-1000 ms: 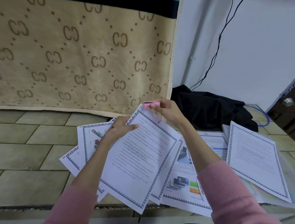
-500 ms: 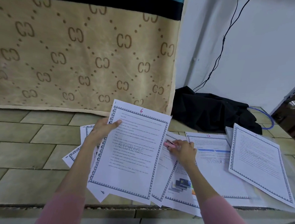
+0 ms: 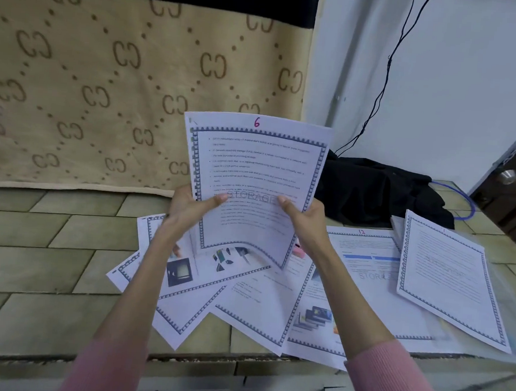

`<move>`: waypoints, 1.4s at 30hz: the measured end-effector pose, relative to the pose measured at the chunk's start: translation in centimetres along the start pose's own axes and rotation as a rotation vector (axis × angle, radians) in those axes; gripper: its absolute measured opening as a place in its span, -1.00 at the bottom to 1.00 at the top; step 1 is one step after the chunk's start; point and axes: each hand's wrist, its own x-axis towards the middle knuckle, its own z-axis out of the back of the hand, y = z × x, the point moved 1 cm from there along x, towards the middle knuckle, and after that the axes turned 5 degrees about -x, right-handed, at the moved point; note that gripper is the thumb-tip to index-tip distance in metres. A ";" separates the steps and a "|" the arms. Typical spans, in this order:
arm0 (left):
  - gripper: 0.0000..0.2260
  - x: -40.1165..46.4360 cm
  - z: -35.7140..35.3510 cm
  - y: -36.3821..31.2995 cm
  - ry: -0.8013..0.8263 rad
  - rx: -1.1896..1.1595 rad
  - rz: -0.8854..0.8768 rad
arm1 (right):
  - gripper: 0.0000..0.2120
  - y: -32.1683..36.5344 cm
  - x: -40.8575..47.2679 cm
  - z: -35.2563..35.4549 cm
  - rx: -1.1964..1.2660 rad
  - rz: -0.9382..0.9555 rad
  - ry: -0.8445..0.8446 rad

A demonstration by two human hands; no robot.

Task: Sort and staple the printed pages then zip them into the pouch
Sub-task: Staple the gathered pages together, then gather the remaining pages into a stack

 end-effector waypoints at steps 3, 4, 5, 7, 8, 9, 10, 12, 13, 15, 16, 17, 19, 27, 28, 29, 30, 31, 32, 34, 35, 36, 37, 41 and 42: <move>-0.70 -0.9 -1.3 0.8 -0.059 -0.026 0.000 | -0.85 -0.2 -0.8 0.0 -0.016 0.009 -0.019; -0.70 -1.1 -1.6 2.0 -0.050 -0.025 0.040 | -0.86 -1.3 -1.1 0.0 -0.026 -0.035 -0.022; -0.68 -1.5 -1.9 3.2 -0.039 -0.011 0.092 | -0.84 -2.6 -1.8 0.0 -0.048 -0.080 -0.016; -0.62 -2.4 -2.2 5.6 -0.026 0.030 0.196 | -0.77 -5.1 -2.9 0.2 -0.186 -0.105 0.028; -0.61 -2.7 -2.2 6.7 -0.028 0.032 0.221 | -0.73 -6.2 -3.4 0.3 -0.250 -0.103 0.051; -0.61 -2.8 -2.2 7.5 -0.027 0.030 0.233 | -0.72 -7.1 -4.0 0.4 -0.278 -0.112 0.056; -0.61 -2.8 -2.3 8.0 -0.020 0.041 0.238 | -0.71 -7.8 -4.5 0.6 -0.277 -0.125 0.039; -0.60 -1.9 -2.7 8.2 0.028 0.083 0.199 | -0.74 -8.2 -5.0 1.4 -0.251 -0.116 -0.035; -0.62 -1.4 -3.2 7.8 0.073 0.106 0.165 | -0.77 -8.1 -5.1 2.0 -0.247 -0.101 -0.084; -0.67 -0.7 -5.2 6.5 0.165 0.101 0.089 | -0.82 -7.7 -4.9 3.8 -0.231 -0.079 -0.198; -0.68 -0.5 -6.6 5.6 0.222 0.083 0.061 | -0.84 -7.5 -4.8 5.0 -0.223 -0.074 -0.266; -0.67 -0.5 -8.4 4.6 0.278 0.064 0.030 | -0.84 -7.2 -4.8 6.5 -0.228 -0.067 -0.335; -0.65 -0.6 -12.2 3.0 0.362 0.019 -0.007 | -0.82 -6.8 -5.0 9.8 -0.259 -0.050 -0.452; -0.58 -2.5 -29.4 3.4 0.531 -0.051 0.008 | -0.68 -6.9 -6.8 24.3 -0.563 -0.188 -0.761; -0.57 -3.0 -31.3 3.8 0.535 -0.038 0.021 | -0.66 -7.3 -6.9 25.9 -0.605 -0.223 -0.775; -0.57 -3.5 -33.0 4.2 0.542 -0.013 0.034 | -0.64 -7.6 -7.1 27.4 -0.636 -0.251 -0.788; -0.57 -4.0 -34.7 4.6 0.547 0.015 0.044 | -0.64 -8.0 -7.3 28.7 -0.658 -0.274 -0.798; -0.57 -4.4 -36.2 5.2 0.553 0.042 0.053 | -0.64 -8.4 -7.5 29.8 -0.682 -0.293 -0.802; -0.56 -4.8 -37.5 5.6 0.562 0.061 0.060 | -0.64 -8.8 -7.6 30.8 -0.700 -0.320 -0.798; -0.55 -5.3 -39.5 6.3 0.569 0.095 0.072 | -0.64 -9.9 -7.8 32.5 -0.717 -0.392 -0.782; -0.54 -5.5 -40.3 6.7 0.570 0.116 0.073 | -0.64 -10.6 -7.8 33.2 -0.729 -0.426 -0.774; -0.53 -5.6 -40.8 7.1 0.575 0.143 0.070 | -0.64 -11.2 -7.8 33.7 -0.741 -0.452 -0.765; -0.52 -5.7 -41.2 7.4 0.579 0.176 0.066 | -0.63 -11.8 -7.7 34.1 -0.754 -0.476 -0.759; -0.40 -5.7 -42.1 8.3 0.533 0.461 -0.015 | -0.62 -12.9 -7.3 34.5 -0.806 -0.530 -0.758; -0.33 -5.6 -42.1 8.4 0.512 0.542 -0.036 | -0.60 -13.1 -7.2 34.5 -0.847 -0.539 -0.761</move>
